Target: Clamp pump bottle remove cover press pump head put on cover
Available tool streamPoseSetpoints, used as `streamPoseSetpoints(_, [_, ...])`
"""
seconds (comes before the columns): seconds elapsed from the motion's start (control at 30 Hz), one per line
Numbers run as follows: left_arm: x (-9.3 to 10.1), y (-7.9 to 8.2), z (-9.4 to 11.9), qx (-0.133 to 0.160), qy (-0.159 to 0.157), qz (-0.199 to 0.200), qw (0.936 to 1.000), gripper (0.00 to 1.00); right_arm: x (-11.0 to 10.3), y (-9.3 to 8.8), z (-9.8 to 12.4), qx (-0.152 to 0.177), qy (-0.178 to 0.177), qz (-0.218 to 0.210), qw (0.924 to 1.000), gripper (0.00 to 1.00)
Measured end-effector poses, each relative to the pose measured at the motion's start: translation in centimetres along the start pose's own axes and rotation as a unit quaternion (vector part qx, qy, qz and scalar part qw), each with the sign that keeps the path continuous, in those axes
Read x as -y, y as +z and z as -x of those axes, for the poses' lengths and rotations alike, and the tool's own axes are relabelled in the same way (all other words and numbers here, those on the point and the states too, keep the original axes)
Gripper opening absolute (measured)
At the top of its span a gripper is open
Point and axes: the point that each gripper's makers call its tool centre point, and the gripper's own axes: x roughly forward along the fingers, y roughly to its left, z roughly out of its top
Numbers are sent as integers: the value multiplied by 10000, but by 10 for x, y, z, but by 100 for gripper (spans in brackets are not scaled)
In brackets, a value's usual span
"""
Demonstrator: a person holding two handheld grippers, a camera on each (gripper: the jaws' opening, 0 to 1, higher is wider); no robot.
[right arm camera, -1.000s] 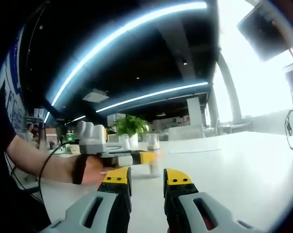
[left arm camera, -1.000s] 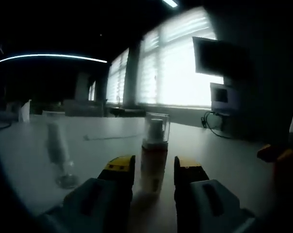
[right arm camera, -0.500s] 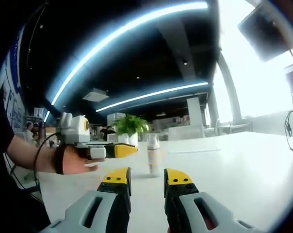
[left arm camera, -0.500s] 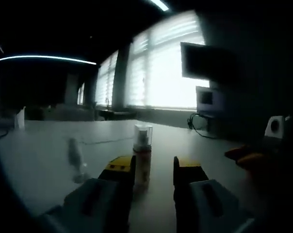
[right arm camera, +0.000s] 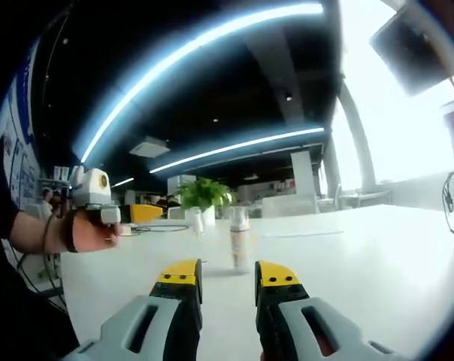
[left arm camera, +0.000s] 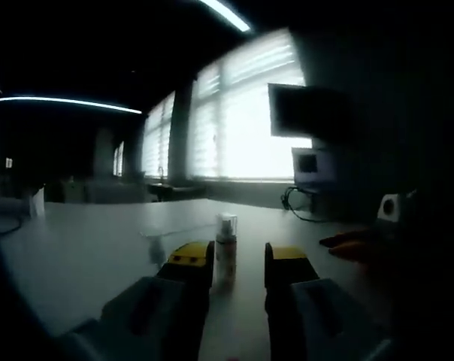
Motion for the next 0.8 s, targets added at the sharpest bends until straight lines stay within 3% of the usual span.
streamPoseSetpoints(0.07, [3, 2, 9, 76, -33, -67, 9999, 19, 0, 0, 0, -12, 15, 2, 10000, 23])
streamPoseSetpoints(0.2, [3, -2, 22, 93, -148, -144, 9997, 30, -3, -2, 0, -54, 100, 43, 9999, 24])
streamPoseSetpoints(0.33, [-2, -8, 38, 23, -73, -290, 9996, 37, -4, -3, -1, -80, 123, 66, 9999, 24])
streamPoseSetpoints(0.47, [-18, -14, 51, -27, 190, -4, 9998, 36, -9, -4, -1, -116, 173, 79, 9998, 23])
streamPoseSetpoints(0.63, [-24, -31, 69, -226, 326, -103, 9992, 31, -10, -5, -1, -142, 231, 96, 9996, 23])
streamPoseSetpoints(0.8, [-30, -43, 86, -213, 601, -226, 9977, 29, -12, -6, -1, -149, 283, 123, 9994, 23])
